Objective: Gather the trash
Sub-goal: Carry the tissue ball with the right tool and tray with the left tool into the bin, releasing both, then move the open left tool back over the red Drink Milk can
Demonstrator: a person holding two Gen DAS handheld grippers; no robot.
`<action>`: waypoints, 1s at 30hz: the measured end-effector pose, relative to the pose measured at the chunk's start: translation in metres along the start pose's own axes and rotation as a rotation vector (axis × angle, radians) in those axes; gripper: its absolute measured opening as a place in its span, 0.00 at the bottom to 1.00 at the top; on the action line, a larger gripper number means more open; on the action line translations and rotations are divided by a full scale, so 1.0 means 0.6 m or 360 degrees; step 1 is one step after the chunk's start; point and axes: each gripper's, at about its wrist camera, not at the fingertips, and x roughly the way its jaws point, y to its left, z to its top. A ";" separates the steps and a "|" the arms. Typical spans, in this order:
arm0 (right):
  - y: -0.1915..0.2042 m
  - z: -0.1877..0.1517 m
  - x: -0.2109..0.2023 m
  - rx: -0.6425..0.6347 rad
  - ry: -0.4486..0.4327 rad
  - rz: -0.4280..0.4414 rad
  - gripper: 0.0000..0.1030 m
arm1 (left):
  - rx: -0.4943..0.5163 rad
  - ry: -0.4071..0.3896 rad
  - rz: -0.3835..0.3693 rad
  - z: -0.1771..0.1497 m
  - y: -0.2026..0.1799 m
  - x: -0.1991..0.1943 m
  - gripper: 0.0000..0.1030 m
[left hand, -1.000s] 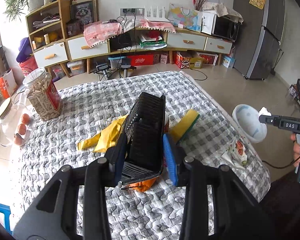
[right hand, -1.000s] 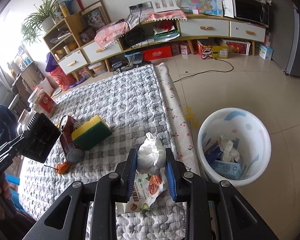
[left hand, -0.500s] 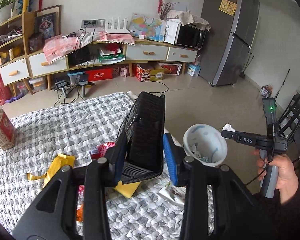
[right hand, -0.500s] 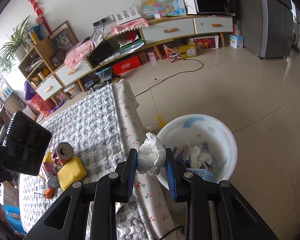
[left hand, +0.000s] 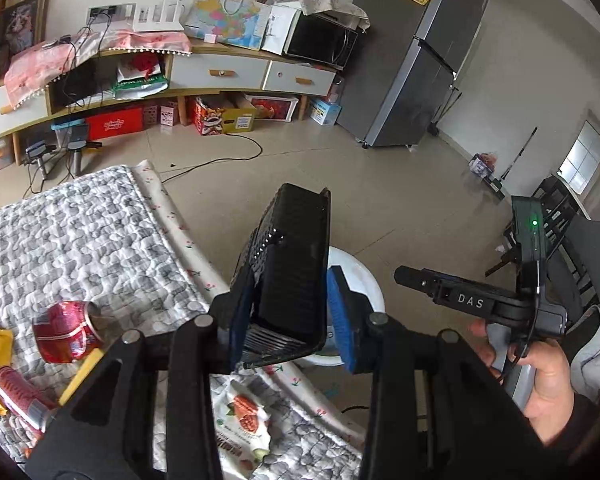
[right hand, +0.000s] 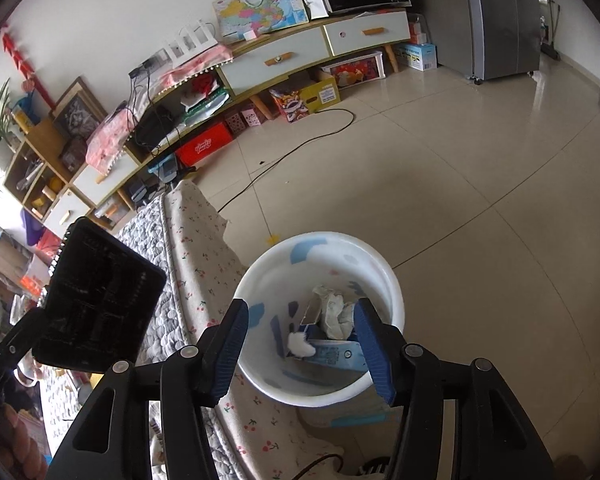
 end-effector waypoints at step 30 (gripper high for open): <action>-0.019 -0.018 -0.052 0.0033 -0.0111 -0.0023 0.69 | -0.0074 0.0118 0.0370 -0.044 0.066 -0.007 0.99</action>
